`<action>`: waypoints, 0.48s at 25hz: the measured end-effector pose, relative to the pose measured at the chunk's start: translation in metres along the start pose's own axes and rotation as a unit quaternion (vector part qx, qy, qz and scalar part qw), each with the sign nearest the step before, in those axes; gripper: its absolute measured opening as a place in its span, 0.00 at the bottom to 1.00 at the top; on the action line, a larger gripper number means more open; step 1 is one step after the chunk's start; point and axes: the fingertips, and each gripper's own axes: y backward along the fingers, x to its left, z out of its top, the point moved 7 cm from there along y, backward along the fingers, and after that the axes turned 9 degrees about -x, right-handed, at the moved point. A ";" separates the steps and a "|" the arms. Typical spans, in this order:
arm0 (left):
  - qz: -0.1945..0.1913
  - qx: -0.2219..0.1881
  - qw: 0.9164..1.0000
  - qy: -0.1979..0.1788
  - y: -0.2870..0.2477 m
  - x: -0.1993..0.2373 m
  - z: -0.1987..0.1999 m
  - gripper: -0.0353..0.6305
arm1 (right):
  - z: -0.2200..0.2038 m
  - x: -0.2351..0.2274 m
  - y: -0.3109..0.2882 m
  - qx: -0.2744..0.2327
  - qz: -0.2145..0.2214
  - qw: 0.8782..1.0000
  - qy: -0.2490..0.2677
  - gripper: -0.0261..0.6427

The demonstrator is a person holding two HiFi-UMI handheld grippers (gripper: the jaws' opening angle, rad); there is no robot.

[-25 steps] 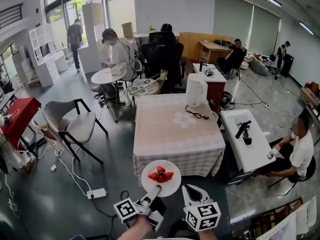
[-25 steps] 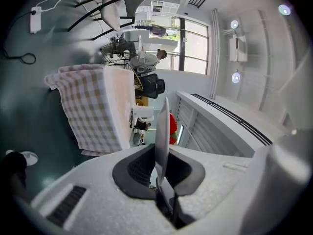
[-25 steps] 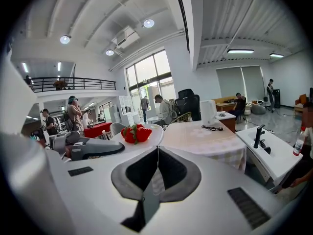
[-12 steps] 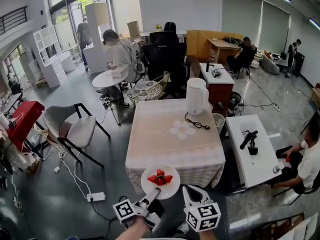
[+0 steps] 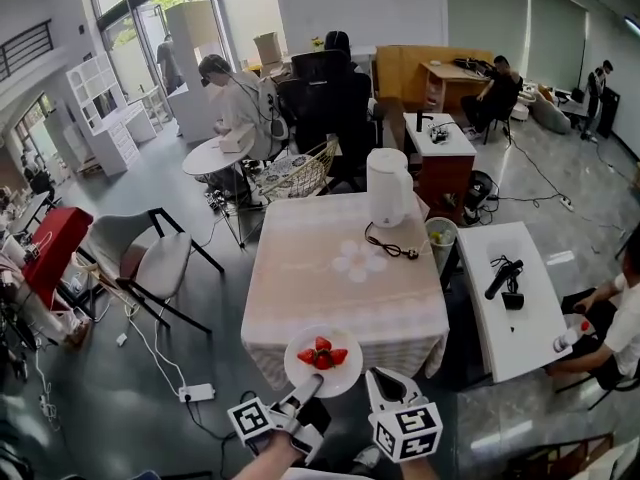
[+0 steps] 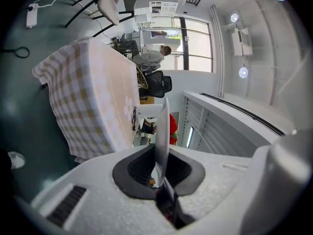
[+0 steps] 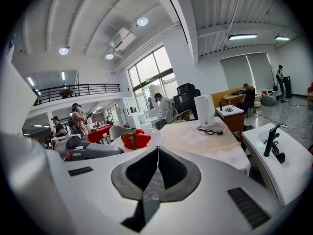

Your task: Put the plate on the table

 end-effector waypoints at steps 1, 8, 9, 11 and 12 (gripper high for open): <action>0.003 0.000 1.000 -0.001 -0.002 0.001 -0.001 0.09 | 0.001 -0.003 -0.001 -0.001 -0.001 1.000 -0.001 0.05; 0.008 0.002 1.000 -0.006 -0.015 0.004 0.000 0.09 | 0.001 -0.014 -0.012 -0.006 0.005 1.000 -0.004 0.05; 0.009 0.003 1.000 -0.005 -0.018 0.006 0.001 0.09 | 0.000 -0.016 -0.014 -0.005 0.005 1.000 -0.004 0.05; 0.011 0.008 1.000 -0.006 -0.026 0.009 0.003 0.09 | -0.001 -0.020 -0.020 -0.005 0.003 1.000 -0.005 0.05; 0.011 0.011 1.000 -0.006 -0.031 0.011 0.005 0.09 | -0.002 -0.022 -0.024 -0.005 0.001 1.000 -0.005 0.05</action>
